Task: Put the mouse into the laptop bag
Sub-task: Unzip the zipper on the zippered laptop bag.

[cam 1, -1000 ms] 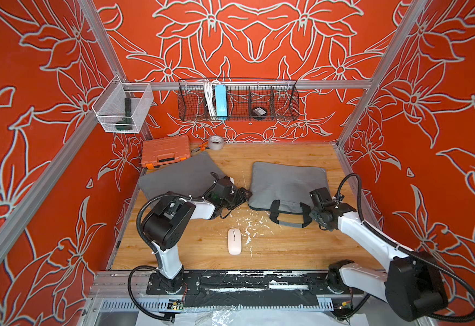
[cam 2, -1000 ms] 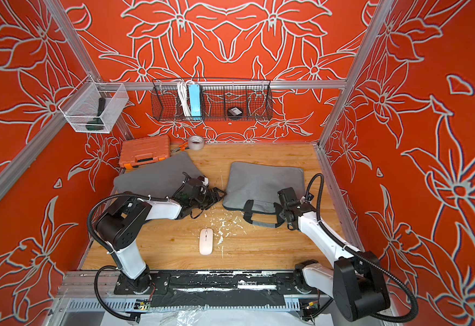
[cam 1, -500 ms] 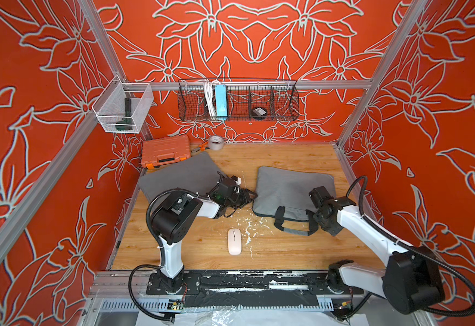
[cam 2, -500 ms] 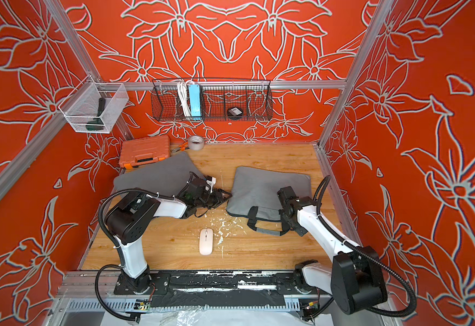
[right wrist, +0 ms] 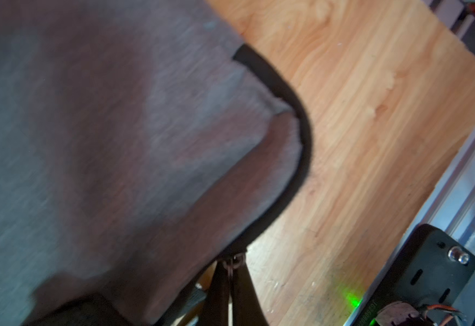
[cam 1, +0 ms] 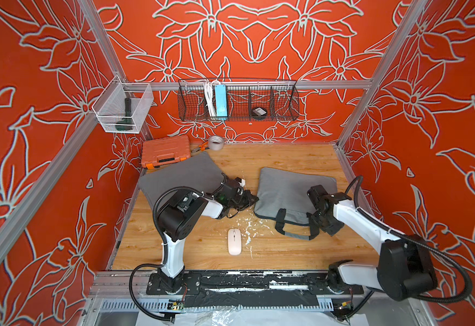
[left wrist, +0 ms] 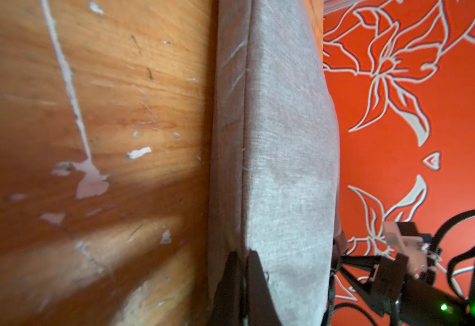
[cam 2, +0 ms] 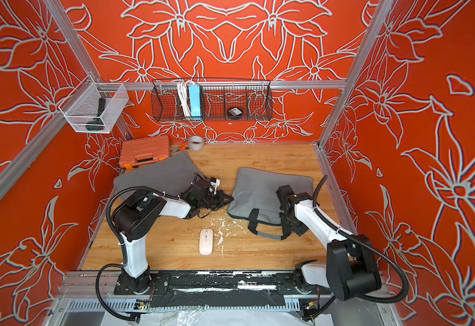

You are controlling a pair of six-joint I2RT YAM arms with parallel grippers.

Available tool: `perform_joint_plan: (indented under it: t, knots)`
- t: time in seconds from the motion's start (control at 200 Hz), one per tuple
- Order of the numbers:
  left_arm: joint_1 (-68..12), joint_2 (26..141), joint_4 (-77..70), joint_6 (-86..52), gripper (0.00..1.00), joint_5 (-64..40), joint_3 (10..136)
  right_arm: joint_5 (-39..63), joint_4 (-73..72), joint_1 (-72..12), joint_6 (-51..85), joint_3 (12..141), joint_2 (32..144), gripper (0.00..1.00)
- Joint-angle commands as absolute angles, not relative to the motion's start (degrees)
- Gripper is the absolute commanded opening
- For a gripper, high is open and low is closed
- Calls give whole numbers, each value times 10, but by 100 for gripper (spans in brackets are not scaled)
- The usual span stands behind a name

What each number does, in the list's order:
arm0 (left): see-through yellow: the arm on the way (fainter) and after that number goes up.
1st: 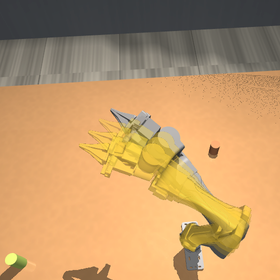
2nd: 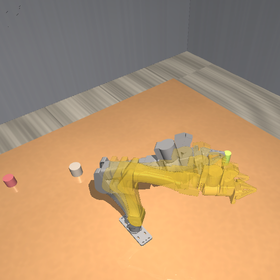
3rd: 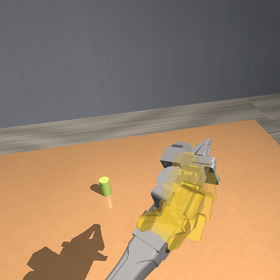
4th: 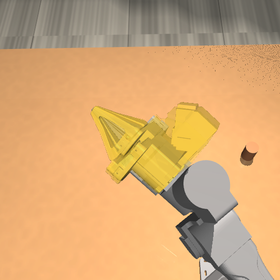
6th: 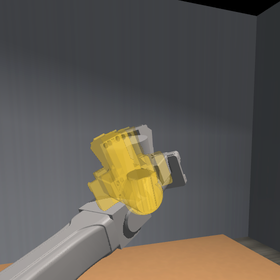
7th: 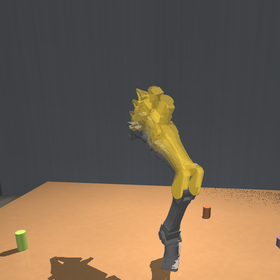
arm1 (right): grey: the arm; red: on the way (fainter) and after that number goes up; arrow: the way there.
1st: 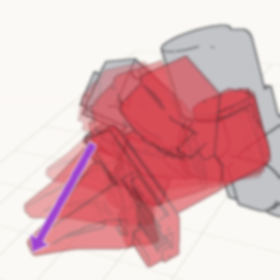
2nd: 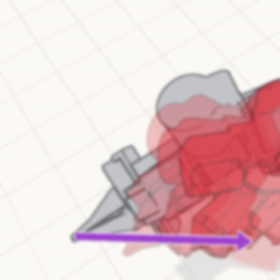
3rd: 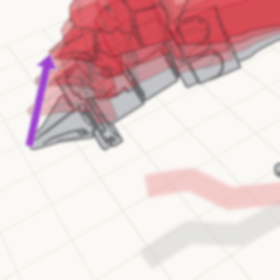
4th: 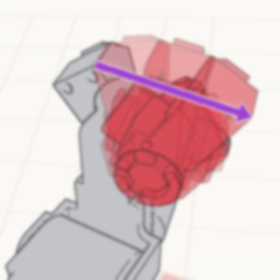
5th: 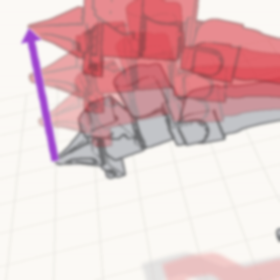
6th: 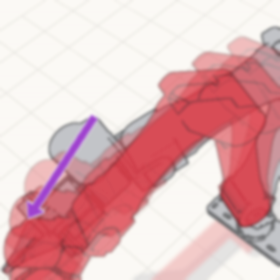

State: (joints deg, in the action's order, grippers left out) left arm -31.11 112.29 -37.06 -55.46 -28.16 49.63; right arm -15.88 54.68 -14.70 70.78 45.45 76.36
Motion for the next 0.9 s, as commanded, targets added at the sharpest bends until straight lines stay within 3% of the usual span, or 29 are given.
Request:
perform_joint_plan:
  t: [0.0,0.335,0.54,0.676,0.896]
  knots:
    - [-332,1142,-388,-558,0,-300,510,-116,534,-197,697,480,784,0]
    - [-338,1140,-399,-560,0,-301,508,-59,412,-383,718,511,844,0]
    - [-341,1128,-432,-569,0,-301,488,-83,450,-482,625,656,965,0]
    - [-340,1101,-456,-572,0,-281,455,-83,413,-499,594,671,984,0]
    - [-335,1043,-478,-597,0,-228,390,-133,396,-473,615,590,888,0]
